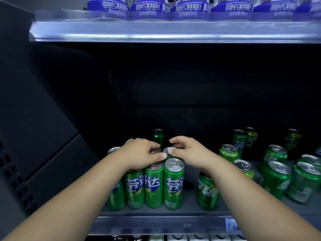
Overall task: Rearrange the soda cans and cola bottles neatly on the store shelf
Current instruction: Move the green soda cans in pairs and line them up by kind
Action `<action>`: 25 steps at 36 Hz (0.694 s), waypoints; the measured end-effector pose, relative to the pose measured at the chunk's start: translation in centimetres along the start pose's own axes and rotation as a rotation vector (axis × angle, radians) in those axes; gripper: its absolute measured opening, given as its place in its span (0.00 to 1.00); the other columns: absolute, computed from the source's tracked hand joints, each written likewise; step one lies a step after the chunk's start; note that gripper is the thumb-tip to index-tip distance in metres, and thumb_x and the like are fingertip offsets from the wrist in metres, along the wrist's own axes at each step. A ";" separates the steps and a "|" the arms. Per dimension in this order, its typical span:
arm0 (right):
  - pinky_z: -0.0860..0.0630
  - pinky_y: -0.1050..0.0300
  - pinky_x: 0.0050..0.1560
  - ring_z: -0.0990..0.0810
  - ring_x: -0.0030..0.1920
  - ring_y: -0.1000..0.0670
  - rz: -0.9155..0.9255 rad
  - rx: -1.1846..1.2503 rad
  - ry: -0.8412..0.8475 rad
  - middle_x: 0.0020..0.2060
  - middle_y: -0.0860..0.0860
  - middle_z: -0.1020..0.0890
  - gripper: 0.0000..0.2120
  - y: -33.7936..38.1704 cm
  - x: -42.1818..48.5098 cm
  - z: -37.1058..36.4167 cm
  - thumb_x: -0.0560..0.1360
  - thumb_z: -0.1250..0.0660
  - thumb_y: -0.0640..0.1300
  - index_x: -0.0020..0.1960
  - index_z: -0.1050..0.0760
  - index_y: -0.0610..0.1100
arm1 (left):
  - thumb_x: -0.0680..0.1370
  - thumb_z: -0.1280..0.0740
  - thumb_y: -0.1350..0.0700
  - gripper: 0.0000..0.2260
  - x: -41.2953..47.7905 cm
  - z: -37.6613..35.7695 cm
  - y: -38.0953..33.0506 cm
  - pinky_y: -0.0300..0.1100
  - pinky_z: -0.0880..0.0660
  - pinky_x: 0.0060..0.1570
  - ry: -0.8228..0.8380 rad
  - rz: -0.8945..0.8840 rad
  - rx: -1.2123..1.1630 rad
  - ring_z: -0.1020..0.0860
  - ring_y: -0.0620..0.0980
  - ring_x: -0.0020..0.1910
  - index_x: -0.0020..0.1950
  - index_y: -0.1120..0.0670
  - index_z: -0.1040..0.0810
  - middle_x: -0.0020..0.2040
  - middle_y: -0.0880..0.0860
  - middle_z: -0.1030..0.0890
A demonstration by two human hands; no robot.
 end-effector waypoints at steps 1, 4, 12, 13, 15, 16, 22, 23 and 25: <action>0.24 0.49 0.66 0.20 0.61 0.52 0.023 -0.007 -0.023 0.61 0.49 0.19 0.22 0.2 -0.5 0.3 0.74 0.25 0.49 0.66 0.24 0.50 | 0.70 0.48 0.25 0.28 -0.1 -0.1 -0.2 0.50 0.29 0.54 -0.018 -0.015 0.019 0.22 0.46 0.52 0.48 0.44 0.23 0.47 0.43 0.19; 0.26 0.53 0.67 0.22 0.63 0.55 0.110 -0.019 -0.114 0.62 0.54 0.19 0.18 0.6 -2.8 1.6 0.74 0.25 0.48 0.62 0.23 0.54 | 0.71 0.46 0.26 0.34 -0.6 -0.7 -1.0 0.56 0.38 0.71 -0.087 -0.048 0.045 0.31 0.45 0.70 0.69 0.43 0.27 0.69 0.43 0.27; 0.22 0.55 0.62 0.20 0.59 0.58 0.132 0.111 -0.382 0.55 0.59 0.17 0.15 -2.7 -11.5 5.4 0.72 0.23 0.42 0.52 0.20 0.60 | 0.72 0.38 0.33 0.27 -3.7 -2.5 -7.0 0.42 0.35 0.69 -0.459 -0.302 -0.269 0.31 0.43 0.68 0.69 0.43 0.26 0.68 0.43 0.27; 0.23 0.55 0.62 0.19 0.58 0.58 0.124 0.095 -0.425 0.55 0.59 0.17 0.14 -3.3 -12.4 5.6 0.71 0.23 0.45 0.52 0.20 0.61 | 0.73 0.36 0.35 0.26 -4.0 -3.1 -8.1 0.40 0.34 0.68 -0.492 -0.334 -0.303 0.30 0.42 0.68 0.68 0.43 0.25 0.67 0.43 0.27; 0.23 0.55 0.62 0.20 0.59 0.58 0.110 0.069 -0.484 0.57 0.60 0.18 0.15 -4.4 -14.2 5.8 0.71 0.24 0.48 0.55 0.21 0.62 | 0.73 0.34 0.39 0.24 -4.5 -4.7 -10.2 0.36 0.35 0.67 -0.514 -0.388 -0.349 0.30 0.41 0.67 0.67 0.44 0.25 0.67 0.42 0.27; 0.24 0.55 0.62 0.21 0.60 0.58 0.108 0.061 -0.508 0.57 0.61 0.19 0.16 -5.1 -15.0 5.8 0.72 0.24 0.47 0.56 0.21 0.62 | 0.73 0.33 0.40 0.24 -4.6 -5.6 -11.2 0.35 0.36 0.68 -0.506 -0.401 -0.375 0.31 0.40 0.68 0.68 0.44 0.26 0.68 0.42 0.28; 0.28 0.58 0.65 0.26 0.64 0.61 0.100 -0.067 -0.631 0.60 0.64 0.23 0.22 -8.6 -17.8 5.7 0.72 0.25 0.41 0.58 0.25 0.62 | 0.72 0.32 0.38 0.34 -3.6 -10.9 -14.1 0.42 0.39 0.73 -0.348 -0.262 -0.443 0.43 0.40 0.75 0.73 0.34 0.45 0.74 0.35 0.45; 0.28 0.59 0.66 0.26 0.64 0.61 0.084 -0.075 -0.651 0.61 0.64 0.24 0.24 -9.3 -17.9 5.9 0.72 0.25 0.40 0.58 0.26 0.63 | 0.73 0.30 0.39 0.36 -3.3 -11.7 -14.3 0.42 0.40 0.73 -0.326 -0.220 -0.437 0.44 0.41 0.76 0.74 0.34 0.48 0.75 0.35 0.48; 0.30 0.59 0.66 0.28 0.65 0.63 0.043 -0.083 -0.668 0.62 0.64 0.26 0.27 -10.5 -17.9 6.2 0.71 0.24 0.40 0.59 0.29 0.65 | 0.73 0.28 0.43 0.40 -2.6 -12.9 -14.5 0.43 0.40 0.73 -0.308 -0.147 -0.438 0.43 0.44 0.75 0.76 0.37 0.50 0.75 0.37 0.48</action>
Point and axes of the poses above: each hand's wrist, its own x-axis towards the middle knuckle, its own z-axis out of the back of the hand, y = z × x, the point moved 2 cm from there along x, towards the middle knuckle
